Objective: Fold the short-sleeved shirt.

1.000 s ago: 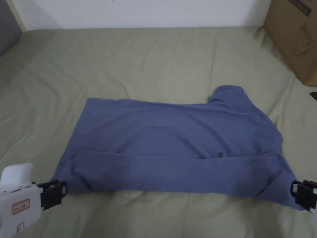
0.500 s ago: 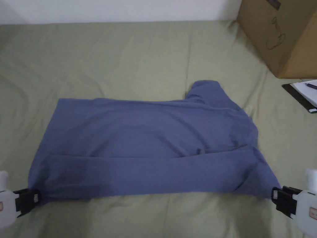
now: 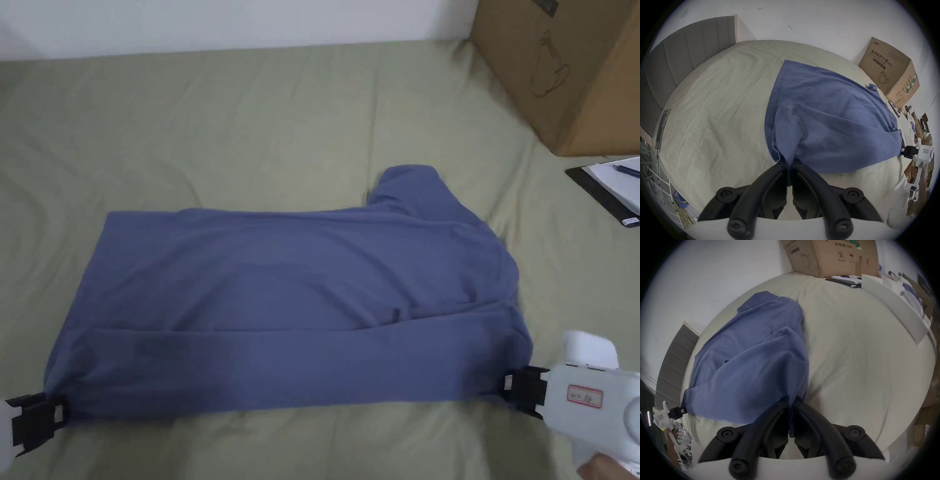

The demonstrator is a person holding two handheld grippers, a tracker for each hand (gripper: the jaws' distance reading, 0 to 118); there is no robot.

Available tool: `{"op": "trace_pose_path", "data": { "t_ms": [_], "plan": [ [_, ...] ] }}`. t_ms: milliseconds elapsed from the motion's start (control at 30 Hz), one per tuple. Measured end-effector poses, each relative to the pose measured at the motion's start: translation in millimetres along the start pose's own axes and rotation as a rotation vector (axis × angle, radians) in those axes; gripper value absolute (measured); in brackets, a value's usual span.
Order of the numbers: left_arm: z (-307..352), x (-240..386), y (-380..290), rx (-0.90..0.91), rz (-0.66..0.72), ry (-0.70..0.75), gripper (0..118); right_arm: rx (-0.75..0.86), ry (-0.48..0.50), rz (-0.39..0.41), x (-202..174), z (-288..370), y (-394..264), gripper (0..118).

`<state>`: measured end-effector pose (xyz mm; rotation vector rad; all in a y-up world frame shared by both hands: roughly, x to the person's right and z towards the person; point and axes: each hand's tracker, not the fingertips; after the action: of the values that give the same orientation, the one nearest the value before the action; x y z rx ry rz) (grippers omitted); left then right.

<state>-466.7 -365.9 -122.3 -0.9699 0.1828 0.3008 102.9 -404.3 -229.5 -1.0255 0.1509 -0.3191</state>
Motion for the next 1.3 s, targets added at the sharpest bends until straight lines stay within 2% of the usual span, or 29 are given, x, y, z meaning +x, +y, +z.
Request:
{"op": "trace_pose_path", "data": {
  "t_ms": [33, 333, 600, 800, 833, 867, 900, 933, 967, 1000, 1100, 1133, 1167, 1200, 1233, 1267, 1300],
  "plan": [
    [1, 0, 0, -0.001, -0.007, -0.001, 4, 0.01, -0.047, 0.074, -2, 1, -1, 4],
    [17, -4, 0, 0.002, -0.002, -0.019, 4, 0.02, -0.015, 0.034, 3, 39, 10, 5],
    [54, -15, -32, -0.036, -0.046, -0.028, 4, 0.017, -0.033, 0.089, 4, 82, -9, 4],
    [65, -25, -73, -0.057, 0.001, -0.029, 4, -0.063, -0.047, 0.112, 21, 82, -51, 5],
    [62, -26, -78, -0.058, 0.002, -0.02, 6, -0.07, -0.043, 0.103, 23, 78, -53, 12],
    [58, -25, -81, -0.062, 0.0, -0.003, 18, -0.086, -0.05, 0.086, 24, 76, -53, 31],
    [57, -25, -82, -0.072, -0.006, 0.034, 42, -0.103, -0.099, 0.083, 24, 74, -52, 53],
    [56, -24, -84, -0.072, -0.021, 0.055, 79, -0.08, -0.125, 0.095, 25, 75, -51, 79],
    [57, -26, -85, -0.063, -0.031, 0.044, 97, -0.054, -0.126, 0.102, 26, 78, -48, 89],
    [60, -24, -82, -0.058, -0.038, 0.039, 101, -0.038, -0.115, 0.099, 27, 84, -44, 92],
    [75, -20, -67, 0.02, -0.014, 0.052, 99, 0.021, -0.119, 0.078, 29, 99, -25, 90],
    [81, -16, -57, 0.054, 0.007, 0.039, 89, 0.04, -0.116, 0.076, 28, 103, -18, 84],
    [86, -12, -48, 0.102, 0.036, 0.015, 69, 0.076, -0.102, 0.076, 27, 108, -11, 69],
    [89, -10, -40, 0.137, 0.069, -0.004, 38, 0.106, -0.083, 0.077, 25, 111, -4, 48],
    [89, -7, -32, 0.161, 0.088, -0.028, 7, 0.117, -0.078, 0.073, 22, 112, 2, 15],
    [87, -1, -21, 0.189, 0.092, -0.035, 4, 0.14, -0.074, 0.059, 19, 112, 10, 3],
    [84, 3, -14, 0.193, 0.093, -0.021, 2, 0.155, -0.072, 0.047, 17, 109, 15, 1]
  ]
}}
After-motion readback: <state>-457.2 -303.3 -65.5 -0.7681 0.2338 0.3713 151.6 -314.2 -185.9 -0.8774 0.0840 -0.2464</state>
